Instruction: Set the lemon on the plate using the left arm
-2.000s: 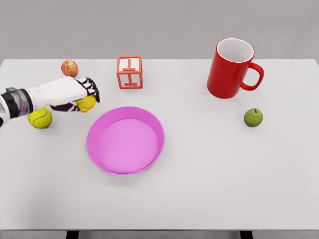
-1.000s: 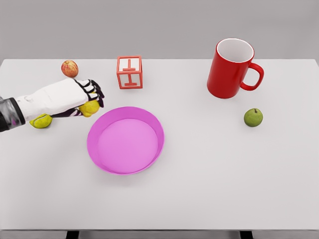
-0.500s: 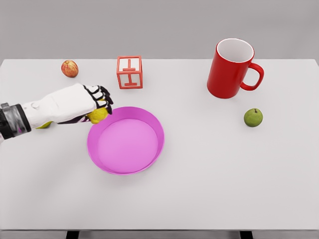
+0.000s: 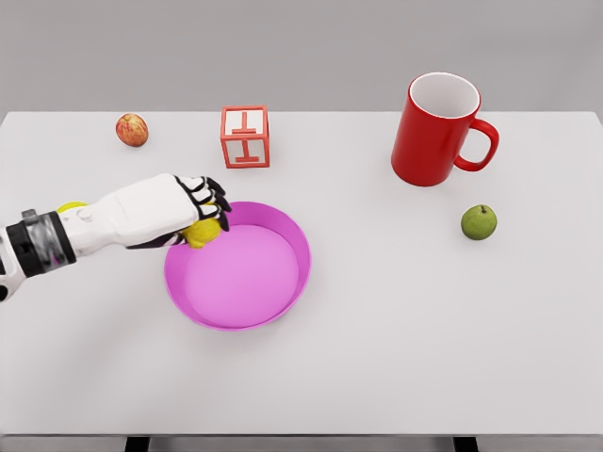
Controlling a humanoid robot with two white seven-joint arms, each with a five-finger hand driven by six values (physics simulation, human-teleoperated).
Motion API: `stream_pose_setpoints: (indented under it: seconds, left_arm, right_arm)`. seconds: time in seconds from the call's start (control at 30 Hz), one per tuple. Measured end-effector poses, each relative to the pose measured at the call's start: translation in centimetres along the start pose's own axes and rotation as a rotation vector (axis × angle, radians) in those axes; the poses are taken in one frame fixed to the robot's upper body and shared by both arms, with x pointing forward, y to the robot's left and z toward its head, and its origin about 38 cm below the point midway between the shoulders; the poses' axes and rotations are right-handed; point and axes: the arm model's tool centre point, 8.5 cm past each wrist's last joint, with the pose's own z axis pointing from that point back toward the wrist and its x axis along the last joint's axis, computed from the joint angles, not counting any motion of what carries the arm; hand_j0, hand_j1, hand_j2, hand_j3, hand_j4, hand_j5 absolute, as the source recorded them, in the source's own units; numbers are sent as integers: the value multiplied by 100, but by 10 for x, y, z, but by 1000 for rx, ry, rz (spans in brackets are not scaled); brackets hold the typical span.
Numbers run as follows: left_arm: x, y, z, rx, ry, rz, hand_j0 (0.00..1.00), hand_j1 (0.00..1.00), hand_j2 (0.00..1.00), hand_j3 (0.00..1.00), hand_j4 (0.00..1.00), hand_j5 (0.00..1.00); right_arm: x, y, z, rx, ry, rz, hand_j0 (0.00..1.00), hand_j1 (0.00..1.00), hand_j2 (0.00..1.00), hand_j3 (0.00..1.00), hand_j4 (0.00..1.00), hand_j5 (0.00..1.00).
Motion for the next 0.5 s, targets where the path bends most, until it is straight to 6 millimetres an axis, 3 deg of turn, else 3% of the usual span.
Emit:
stream_pose_setpoints:
  seconds: [0.07,0.13,0.47,0.5]
  left_arm:
    - [0,1,-1,4,-1,0,59,59,59,59,59,59]
    - [1,-1,-1,4,-2,4,78,78,78,78,78,78]
    - [1,-2,0,2,-1,7,87,87,87,87,87,87]
    - [1,-2,0,2,0,7,92,92,92,92,92,92]
  right_arm:
    - [0,0,0,0,0,0,100,100,100,100,100,100]
    - [0,0,0,0,0,0,100,100,100,100,100,100]
    - [0,0,0,0,0,0,100,100,100,100,100,100]
    - [0,0,0,0,0,0,100,100,100,100,100,100]
